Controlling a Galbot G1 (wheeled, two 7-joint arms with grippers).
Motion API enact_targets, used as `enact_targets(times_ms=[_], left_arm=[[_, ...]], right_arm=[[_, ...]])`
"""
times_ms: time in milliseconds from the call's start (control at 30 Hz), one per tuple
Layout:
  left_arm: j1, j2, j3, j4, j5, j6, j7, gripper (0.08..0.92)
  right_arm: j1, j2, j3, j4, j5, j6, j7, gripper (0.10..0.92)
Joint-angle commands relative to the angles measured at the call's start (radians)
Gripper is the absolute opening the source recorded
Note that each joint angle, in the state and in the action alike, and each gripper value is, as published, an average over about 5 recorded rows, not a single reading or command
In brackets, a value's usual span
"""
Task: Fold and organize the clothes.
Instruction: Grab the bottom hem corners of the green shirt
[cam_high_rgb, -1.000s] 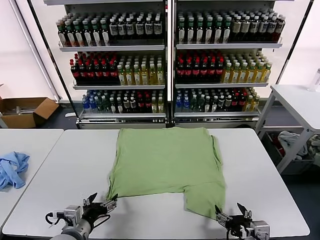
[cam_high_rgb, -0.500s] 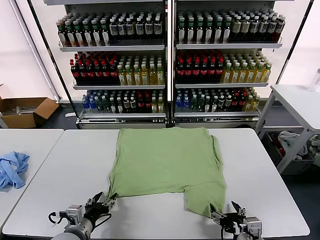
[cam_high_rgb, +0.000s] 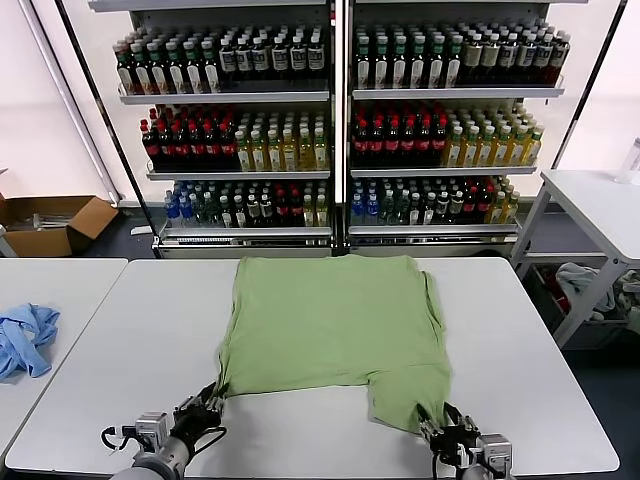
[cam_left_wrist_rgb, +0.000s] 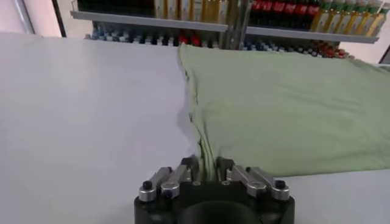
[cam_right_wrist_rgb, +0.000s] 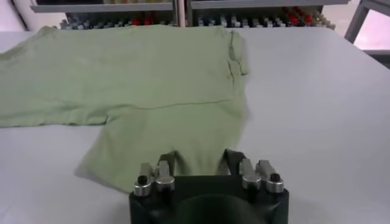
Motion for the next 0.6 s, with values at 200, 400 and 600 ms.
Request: enact_targets(times_ms=[200, 400, 600], left_arm=[[0.008, 0.015, 0.002, -0.022, 0.028, -0.035, 0.010, 0.092], [0.018, 0.038, -0.034, -0.066, 0.013, -0.040, -0.013, 0.083], [0.029, 0.068, -0.085, -0.140, -0.026, -0.036, -0.046, 0.083]], right_arm=[[0.005, -0.006, 0.001, -0.012, -0.007, -0.004, -0.025, 0.191], [-0.001, -0.027, 0.051, 0.042, -0.015, -0.004, -0.025, 0.106], [-0.027, -0.103, 0.132, 0.169, -0.007, -0.005, -0.013, 0.106]])
